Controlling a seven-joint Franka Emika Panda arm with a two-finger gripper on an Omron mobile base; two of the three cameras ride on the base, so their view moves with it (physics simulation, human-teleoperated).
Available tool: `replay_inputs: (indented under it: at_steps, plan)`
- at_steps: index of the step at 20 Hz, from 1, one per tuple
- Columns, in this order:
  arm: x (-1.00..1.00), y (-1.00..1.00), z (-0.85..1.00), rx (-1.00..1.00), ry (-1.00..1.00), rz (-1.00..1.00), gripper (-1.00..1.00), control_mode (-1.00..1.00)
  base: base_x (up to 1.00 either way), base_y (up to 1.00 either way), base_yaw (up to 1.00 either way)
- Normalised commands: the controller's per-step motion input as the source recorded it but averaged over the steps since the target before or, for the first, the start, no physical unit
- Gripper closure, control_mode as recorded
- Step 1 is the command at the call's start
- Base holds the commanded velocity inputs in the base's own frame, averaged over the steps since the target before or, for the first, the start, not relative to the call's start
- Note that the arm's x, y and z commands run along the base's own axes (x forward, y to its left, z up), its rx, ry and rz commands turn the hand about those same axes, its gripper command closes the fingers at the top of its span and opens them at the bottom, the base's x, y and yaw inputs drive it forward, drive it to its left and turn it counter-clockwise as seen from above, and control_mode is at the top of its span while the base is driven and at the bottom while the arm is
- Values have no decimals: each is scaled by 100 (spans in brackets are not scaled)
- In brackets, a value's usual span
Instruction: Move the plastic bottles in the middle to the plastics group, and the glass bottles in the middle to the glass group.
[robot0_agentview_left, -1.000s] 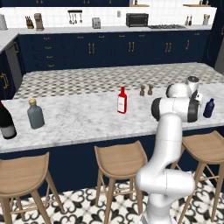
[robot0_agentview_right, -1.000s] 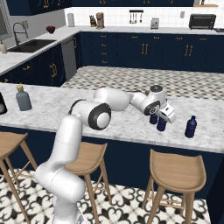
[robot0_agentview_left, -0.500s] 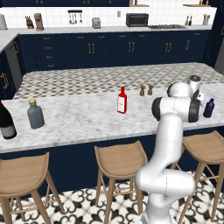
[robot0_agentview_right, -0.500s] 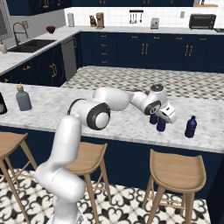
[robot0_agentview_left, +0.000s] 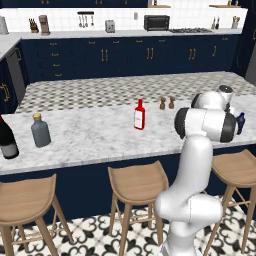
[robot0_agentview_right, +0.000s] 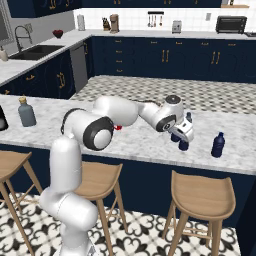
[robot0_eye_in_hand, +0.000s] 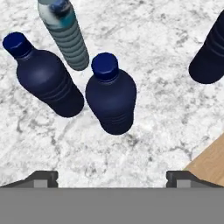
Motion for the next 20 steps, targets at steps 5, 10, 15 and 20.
replay_inputs:
  at_steps: [5, 10, 15, 20]
  plan:
    - [-39, 87, 36, -1, -8, 8, -100, -100, 0, 0, 0]
    - [-7, 99, 63, 0, -9, 12, -100, -100, 0, 0, 0]
    - [0, 90, 67, 0, -7, 25, -100, -100, 0, 0, 0]
    - [1, 100, 27, -2, 0, 39, -100, -100, 0, 0, 0]
